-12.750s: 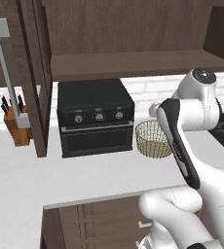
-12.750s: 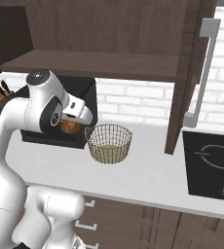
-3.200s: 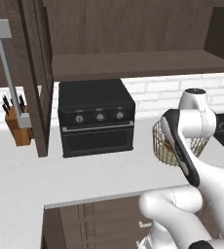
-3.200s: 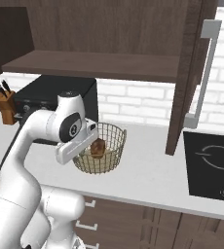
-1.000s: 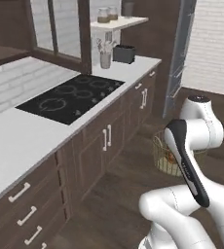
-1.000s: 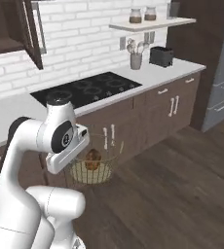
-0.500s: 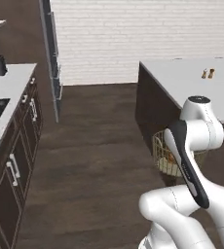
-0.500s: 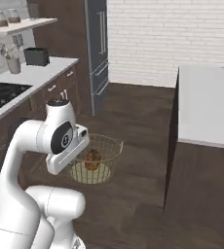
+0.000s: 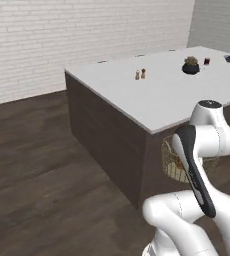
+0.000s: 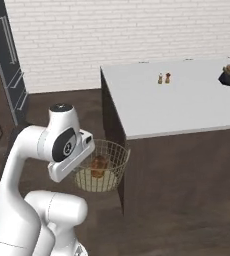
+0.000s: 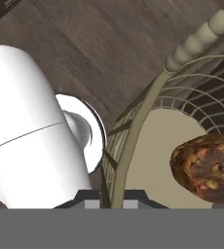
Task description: Open the cabinet, pick up the bread from the cabinet and place it in the basket. Then move the basket to the dining counter.
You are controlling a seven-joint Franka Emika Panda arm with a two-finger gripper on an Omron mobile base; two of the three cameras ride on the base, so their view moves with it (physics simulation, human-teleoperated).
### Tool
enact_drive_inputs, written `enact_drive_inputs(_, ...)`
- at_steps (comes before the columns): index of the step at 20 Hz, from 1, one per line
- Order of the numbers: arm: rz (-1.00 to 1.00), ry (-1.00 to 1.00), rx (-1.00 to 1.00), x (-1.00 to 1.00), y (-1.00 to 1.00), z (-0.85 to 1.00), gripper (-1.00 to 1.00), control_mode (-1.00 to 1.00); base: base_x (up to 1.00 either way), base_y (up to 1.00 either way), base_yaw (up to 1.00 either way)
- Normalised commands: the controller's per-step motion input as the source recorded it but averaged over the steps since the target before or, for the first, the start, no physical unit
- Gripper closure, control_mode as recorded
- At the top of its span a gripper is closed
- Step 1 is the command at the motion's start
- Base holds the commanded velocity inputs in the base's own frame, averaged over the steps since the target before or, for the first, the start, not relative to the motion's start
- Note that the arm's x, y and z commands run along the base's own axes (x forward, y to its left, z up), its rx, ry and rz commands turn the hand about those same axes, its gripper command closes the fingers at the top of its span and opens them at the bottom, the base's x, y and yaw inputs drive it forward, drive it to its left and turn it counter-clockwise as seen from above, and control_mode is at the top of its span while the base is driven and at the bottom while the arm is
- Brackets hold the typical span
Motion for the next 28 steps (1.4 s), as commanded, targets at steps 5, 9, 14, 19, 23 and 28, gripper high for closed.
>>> enact_drive_inputs(5,0.0,0.0,0.0,0.0,0.0,0.0,1.0,1.0,1.0,0.95,-0.07)
enact_drive_inputs(9,0.0,0.0,0.0,0.0,0.0,0.0,1.0,1.0,1.0,1.0,-0.1)
enact_drive_inputs(14,0.0,0.0,0.0,0.0,0.0,0.0,1.0,1.0,1.0,1.0,-0.13)
enact_drive_inputs(19,0.0,0.0,0.0,0.0,0.0,0.0,1.0,1.0,1.0,1.0,-0.18)
enact_drive_inputs(23,0.0,0.0,0.0,0.0,0.0,0.0,1.0,1.0,1.0,1.0,-0.34)
enact_drive_inputs(28,0.0,0.0,0.0,0.0,0.0,0.0,1.0,1.0,1.0,1.0,-0.39)
